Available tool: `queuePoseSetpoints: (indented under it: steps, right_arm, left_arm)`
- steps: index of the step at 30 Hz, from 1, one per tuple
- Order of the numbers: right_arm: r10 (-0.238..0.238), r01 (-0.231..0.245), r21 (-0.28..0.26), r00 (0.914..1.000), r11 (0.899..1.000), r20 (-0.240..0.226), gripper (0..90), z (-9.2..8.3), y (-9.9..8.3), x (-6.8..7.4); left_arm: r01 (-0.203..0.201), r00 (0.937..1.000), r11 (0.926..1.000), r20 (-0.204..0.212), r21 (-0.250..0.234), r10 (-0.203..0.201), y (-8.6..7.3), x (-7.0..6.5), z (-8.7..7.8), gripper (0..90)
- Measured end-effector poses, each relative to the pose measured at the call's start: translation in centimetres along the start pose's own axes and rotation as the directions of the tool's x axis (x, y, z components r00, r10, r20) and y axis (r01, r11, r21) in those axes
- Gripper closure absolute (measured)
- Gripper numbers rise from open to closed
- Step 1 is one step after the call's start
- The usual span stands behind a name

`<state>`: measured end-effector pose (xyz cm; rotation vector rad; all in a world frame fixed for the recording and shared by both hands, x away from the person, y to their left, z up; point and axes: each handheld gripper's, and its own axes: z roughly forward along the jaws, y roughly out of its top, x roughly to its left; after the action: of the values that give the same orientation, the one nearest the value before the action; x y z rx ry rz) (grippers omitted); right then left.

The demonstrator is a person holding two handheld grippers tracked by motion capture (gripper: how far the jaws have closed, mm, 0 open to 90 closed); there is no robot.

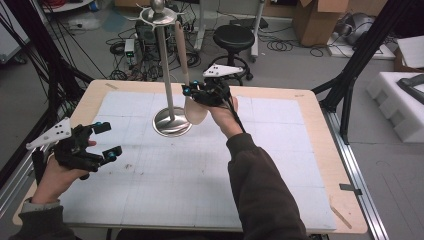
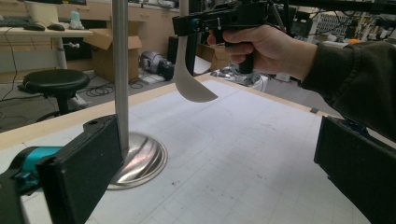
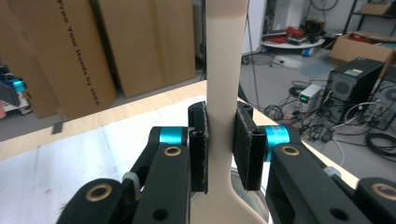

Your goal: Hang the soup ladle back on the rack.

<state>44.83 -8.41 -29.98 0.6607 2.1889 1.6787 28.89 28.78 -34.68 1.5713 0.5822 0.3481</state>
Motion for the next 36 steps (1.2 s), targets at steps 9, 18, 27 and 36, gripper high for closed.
queuePoseSetpoints:
  steps: [9,18,27,36]
  right_arm:
    - [-0.016,0.016,-0.024,0.9997,1.0,0.019,59.3,-0.8,0.4,0.3]
    - [-0.043,0.044,-0.031,0.9975,0.999,0.057,18.8,-2.9,1.0,1.2]
    - [-0.031,0.034,-0.051,0.9982,0.998,0.05,0.0,-6.1,-1.1,1.8]
    - [-0.019,0.021,-0.061,0.9992,0.998,0.036,0.0,-10.2,-3.1,1.0]
  left_arm:
    - [-0.001,1.0,1.0,-0.003,0.0,0.001,0.0,0.0,-0.1,1.8]
    - [-0.007,1.0,1.0,-0.007,-0.005,0.007,0.1,-0.1,-0.2,1.8]
    - [-0.009,0.9999,0.9998,-0.012,-0.015,0.008,0.2,-0.1,-0.2,1.8]
    - [-0.009,0.9998,0.9999,-0.018,-0.006,0.009,0.1,0.0,0.1,1.8]
